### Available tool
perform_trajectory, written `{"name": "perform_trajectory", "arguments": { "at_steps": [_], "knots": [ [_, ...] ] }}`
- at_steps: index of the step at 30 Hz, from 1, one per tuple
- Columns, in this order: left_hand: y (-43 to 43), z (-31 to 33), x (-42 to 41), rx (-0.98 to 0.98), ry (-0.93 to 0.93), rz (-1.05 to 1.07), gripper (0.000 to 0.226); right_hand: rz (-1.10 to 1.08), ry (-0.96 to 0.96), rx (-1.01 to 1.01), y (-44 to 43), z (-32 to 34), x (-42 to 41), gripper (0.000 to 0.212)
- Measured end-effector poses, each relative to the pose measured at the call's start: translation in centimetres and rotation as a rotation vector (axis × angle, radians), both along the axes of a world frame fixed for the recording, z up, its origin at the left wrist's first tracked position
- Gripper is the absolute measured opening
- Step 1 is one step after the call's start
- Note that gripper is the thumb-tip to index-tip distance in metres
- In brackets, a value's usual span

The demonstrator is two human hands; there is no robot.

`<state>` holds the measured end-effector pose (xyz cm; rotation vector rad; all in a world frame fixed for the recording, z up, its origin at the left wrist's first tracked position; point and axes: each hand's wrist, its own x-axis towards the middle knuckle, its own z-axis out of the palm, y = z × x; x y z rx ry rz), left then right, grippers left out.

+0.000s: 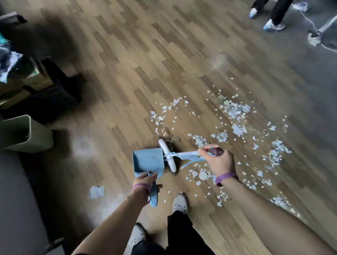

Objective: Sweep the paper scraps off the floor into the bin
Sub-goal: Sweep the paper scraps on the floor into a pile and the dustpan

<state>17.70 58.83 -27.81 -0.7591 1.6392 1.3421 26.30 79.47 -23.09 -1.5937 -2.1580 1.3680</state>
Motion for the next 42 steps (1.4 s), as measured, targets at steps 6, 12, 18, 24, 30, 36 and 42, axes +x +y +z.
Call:
{"name": "perform_trajectory", "arguments": {
  "at_steps": [6,12,18,24,30,36,42],
  "knots": [
    [8.4,1.4,-0.9,0.04,0.051,-0.135,0.023,-0.03,-0.018,0.122,9.1,0.4,2.0,0.012],
    [9.0,2.1,-1.5,0.041,0.039,-0.111,0.03,-0.015,-0.008,0.187,10.6,1.1,1.2,0.017],
    [5.2,3.6,-2.6,-0.041,0.062,-0.007,0.008,0.099,0.004,0.233,6.2,4.2,-2.2,0.022],
    [-4.5,5.1,-4.3,-0.122,0.119,0.215,0.013,0.242,0.083,0.206,-4.6,6.6,-7.6,0.023],
    [-17.3,6.5,-5.4,-0.144,0.164,0.426,0.007,0.367,0.119,0.099,-18.3,6.6,-12.8,0.022],
    [-30.8,6.6,-6.1,-0.243,0.184,0.686,0.011,0.541,0.213,-0.023,-32.4,7.3,-18.0,0.025],
    [-39.7,5.5,-5.7,-0.343,0.175,0.825,0.01,0.571,0.176,-0.121,-41.1,6.0,-20.2,0.039]
  ]
}}
